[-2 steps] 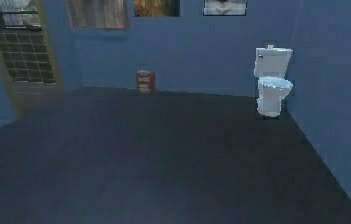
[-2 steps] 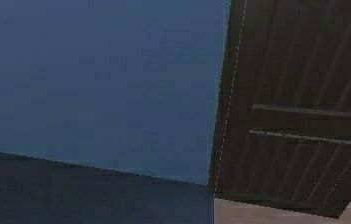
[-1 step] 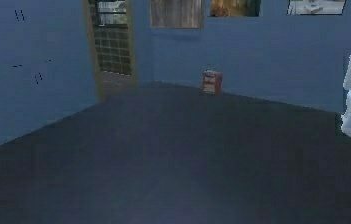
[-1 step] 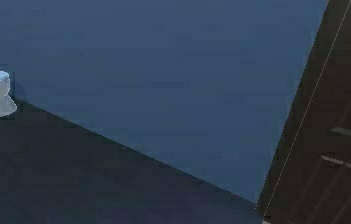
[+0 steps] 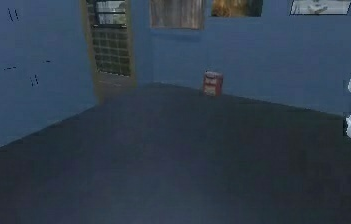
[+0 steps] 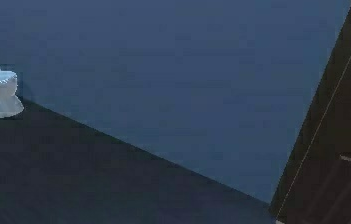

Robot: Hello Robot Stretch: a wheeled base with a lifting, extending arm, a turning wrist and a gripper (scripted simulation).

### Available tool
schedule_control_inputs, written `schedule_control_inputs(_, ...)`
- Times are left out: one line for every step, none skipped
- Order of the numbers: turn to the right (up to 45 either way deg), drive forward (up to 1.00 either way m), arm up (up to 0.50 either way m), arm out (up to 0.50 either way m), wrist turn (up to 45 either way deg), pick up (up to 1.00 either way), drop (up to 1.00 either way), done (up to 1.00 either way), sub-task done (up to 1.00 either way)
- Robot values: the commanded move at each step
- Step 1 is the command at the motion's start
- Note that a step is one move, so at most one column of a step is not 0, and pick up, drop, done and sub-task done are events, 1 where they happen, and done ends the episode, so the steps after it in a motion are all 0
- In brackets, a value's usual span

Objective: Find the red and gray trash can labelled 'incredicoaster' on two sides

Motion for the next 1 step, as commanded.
schedule_control_inputs(-15.0,0.00,0.00,0.00,0.0,0.00,0.00,0.00,0.00)
